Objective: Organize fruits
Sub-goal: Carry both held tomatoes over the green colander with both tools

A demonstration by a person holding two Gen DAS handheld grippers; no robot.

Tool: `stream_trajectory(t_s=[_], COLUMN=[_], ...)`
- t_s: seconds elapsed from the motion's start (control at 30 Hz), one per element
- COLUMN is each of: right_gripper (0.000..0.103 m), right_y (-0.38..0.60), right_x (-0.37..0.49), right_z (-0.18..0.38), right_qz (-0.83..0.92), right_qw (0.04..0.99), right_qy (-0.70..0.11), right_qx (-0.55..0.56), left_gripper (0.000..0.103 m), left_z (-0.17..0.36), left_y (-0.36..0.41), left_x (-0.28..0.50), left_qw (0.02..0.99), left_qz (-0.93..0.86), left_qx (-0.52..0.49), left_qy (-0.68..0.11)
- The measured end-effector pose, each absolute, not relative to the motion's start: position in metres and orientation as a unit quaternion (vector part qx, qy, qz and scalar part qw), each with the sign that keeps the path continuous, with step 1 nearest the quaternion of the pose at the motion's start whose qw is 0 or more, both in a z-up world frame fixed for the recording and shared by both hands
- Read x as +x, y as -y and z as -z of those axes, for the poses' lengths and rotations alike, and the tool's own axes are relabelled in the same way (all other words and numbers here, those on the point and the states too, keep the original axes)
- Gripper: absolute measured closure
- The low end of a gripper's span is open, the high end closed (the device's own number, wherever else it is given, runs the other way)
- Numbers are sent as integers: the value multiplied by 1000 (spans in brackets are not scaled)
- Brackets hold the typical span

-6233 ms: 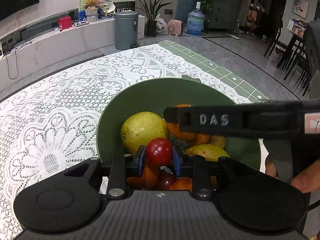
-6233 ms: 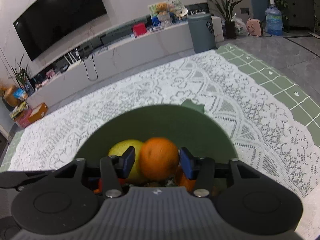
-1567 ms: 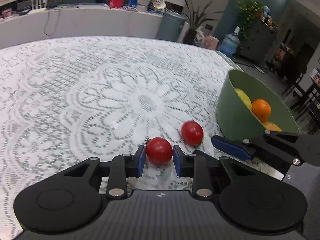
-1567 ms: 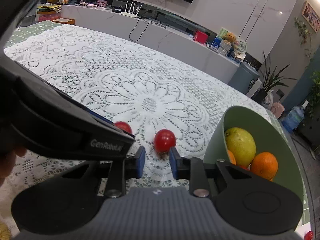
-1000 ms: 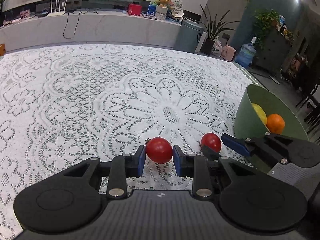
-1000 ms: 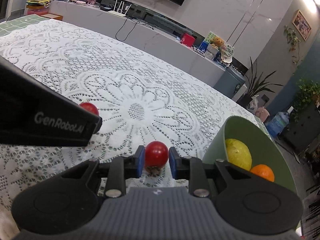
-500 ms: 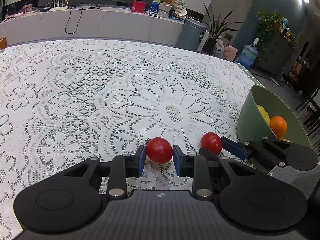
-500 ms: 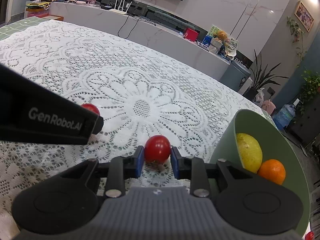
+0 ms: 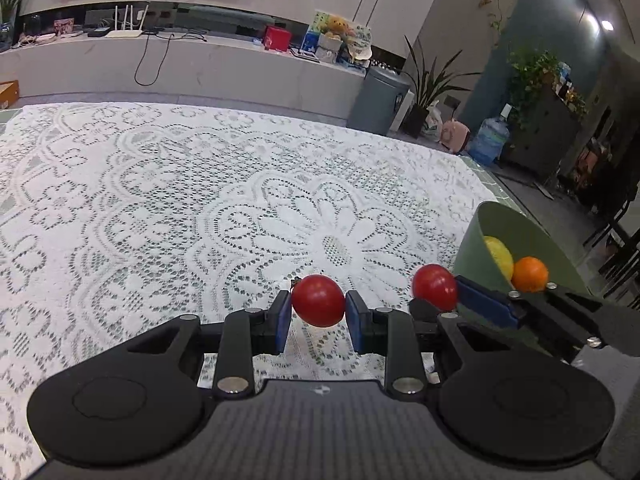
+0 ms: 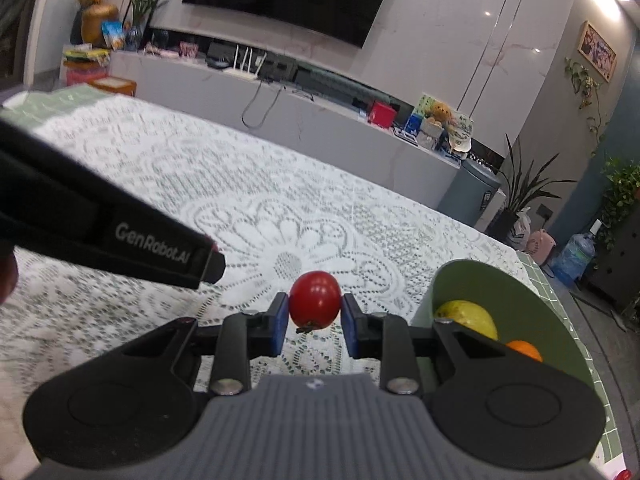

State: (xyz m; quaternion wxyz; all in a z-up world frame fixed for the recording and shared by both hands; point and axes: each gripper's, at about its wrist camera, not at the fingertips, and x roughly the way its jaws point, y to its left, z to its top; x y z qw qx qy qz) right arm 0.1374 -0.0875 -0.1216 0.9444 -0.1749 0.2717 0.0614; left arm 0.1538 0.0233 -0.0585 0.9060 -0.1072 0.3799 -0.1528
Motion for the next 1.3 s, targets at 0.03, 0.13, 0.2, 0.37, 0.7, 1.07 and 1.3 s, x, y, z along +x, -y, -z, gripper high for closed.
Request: stream_trajectory(t_s=[0.03, 0.13, 0.2, 0.37, 0.7, 1.07, 1.3], right_gripper=[79, 79, 79, 78, 78, 78, 78], right_y=[90, 104, 114, 146, 228, 306, 321], right_x=[134, 124, 116, 98, 72, 76, 103], right_z=[117, 103, 94, 71, 40, 42, 61], right_qz=[-64, -71, -72, -62, -10, 43, 21], right_qw=[946, 950, 953, 960, 966, 955, 939], right_qy=[-271, -274, -275, -266, -256, -270, -305], right_qx=[-166, -128, -106, -59, 21, 117, 157], left_gripper=[71, 71, 71, 71, 71, 71, 71], left_z=[56, 46, 40, 23, -7, -14, 2], left_y=[-23, -20, -15, 10, 76, 135, 160], left_x=[151, 142, 137, 120, 103, 120, 144], left_qw=[907, 906, 906, 906, 908, 898, 876], left_qz=[153, 164, 174, 201, 252, 278, 284], left_qx=[-109, -123, -125, -108, -45, 9, 53], left_qy=[-378, -370, -366, -356, -332, -342, -387])
